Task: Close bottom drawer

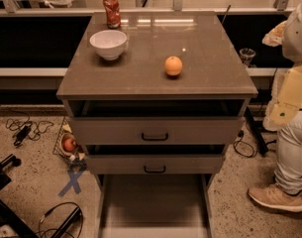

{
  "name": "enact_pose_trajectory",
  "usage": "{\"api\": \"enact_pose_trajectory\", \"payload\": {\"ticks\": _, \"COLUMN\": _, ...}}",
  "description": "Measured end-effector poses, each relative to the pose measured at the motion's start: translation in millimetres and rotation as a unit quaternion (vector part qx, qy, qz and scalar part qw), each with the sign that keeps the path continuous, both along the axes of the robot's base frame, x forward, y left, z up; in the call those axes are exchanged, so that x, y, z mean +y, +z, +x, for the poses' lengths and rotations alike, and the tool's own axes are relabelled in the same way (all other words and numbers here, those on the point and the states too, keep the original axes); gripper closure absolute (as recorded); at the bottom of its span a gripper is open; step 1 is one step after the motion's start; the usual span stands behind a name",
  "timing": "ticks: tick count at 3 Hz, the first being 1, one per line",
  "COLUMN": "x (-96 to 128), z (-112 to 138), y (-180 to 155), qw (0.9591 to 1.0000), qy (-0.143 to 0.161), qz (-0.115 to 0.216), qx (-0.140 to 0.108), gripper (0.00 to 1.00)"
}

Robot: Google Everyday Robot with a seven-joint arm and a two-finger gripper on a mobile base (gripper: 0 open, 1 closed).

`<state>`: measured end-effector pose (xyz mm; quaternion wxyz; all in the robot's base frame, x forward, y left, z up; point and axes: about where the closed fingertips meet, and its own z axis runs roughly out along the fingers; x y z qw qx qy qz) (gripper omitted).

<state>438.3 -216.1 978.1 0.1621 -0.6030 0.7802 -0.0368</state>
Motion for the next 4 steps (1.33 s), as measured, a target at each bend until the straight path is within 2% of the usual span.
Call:
{"api": "enact_pose_trajectory", "payload": {"ticks": 1, "x": 0.7, "z": 0.7, "y": -1.2, "qw": 1.0, "qy": -0.001, "qz": 0.001, "qx": -0.002, "gripper": 0.0}}
{"api": "enact_pose_trajectory", "payload": {"ticks": 2, "x": 8.6, "z": 8.2, "y": -16.7, "qw": 0.9995, "qy": -0.007, "qz": 0.014, "qx": -0.027, "gripper": 0.0}}
{"api": "enact_pose_trajectory", "payload": {"ticks": 3, "x": 22.2, "z": -9.3, "y": -87.9, "qw": 0.9963, "qy": -0.018, "qz": 0.081, "qx": -0.025, "gripper": 0.0}}
{"api": "enact_pose_trajectory", "payload": {"ticks": 4, "x": 27.6, "z": -34.8, "y": -167.2, "qw": 0.9884, "qy": -0.028, "qz": 0.149, "qx": -0.008, "gripper": 0.0}}
